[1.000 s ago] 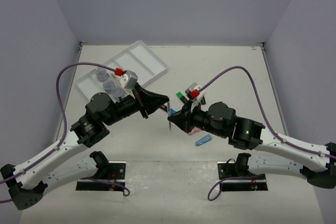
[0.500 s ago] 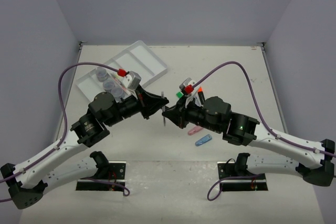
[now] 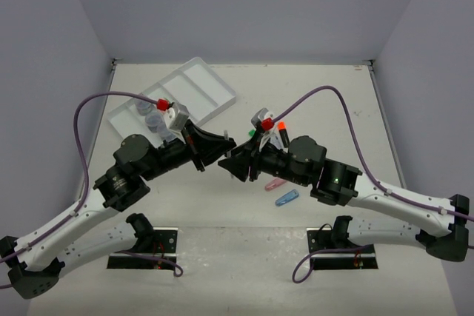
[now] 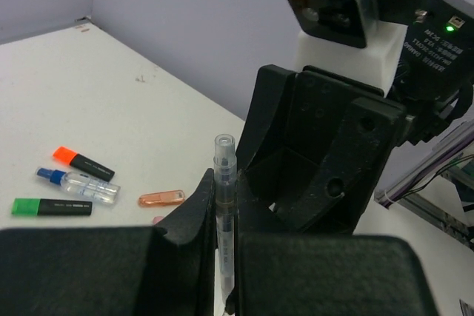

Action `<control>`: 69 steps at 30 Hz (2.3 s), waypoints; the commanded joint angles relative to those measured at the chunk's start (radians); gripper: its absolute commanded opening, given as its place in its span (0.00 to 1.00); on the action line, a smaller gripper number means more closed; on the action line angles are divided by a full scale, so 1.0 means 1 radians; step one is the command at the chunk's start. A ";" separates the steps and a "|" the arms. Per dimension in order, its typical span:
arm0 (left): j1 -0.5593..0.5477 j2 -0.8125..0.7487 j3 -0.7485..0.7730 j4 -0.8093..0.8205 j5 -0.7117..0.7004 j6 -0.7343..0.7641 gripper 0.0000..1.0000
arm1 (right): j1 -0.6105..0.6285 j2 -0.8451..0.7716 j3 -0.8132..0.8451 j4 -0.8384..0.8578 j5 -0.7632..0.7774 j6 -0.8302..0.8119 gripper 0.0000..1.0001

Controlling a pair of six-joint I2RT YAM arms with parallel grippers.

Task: Sort the stationery into containers
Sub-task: Close the pen cap on the pen.

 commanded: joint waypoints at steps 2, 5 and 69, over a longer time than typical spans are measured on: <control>0.002 -0.011 -0.004 0.081 0.026 0.002 0.00 | 0.006 0.036 0.005 0.075 -0.024 0.024 0.16; 0.001 -0.019 -0.007 0.082 0.019 0.006 0.07 | 0.006 0.028 0.003 0.078 -0.025 0.015 0.01; -0.117 0.023 -0.227 0.205 -0.001 -0.234 0.00 | -0.201 0.334 0.765 -0.198 -0.191 -0.144 0.00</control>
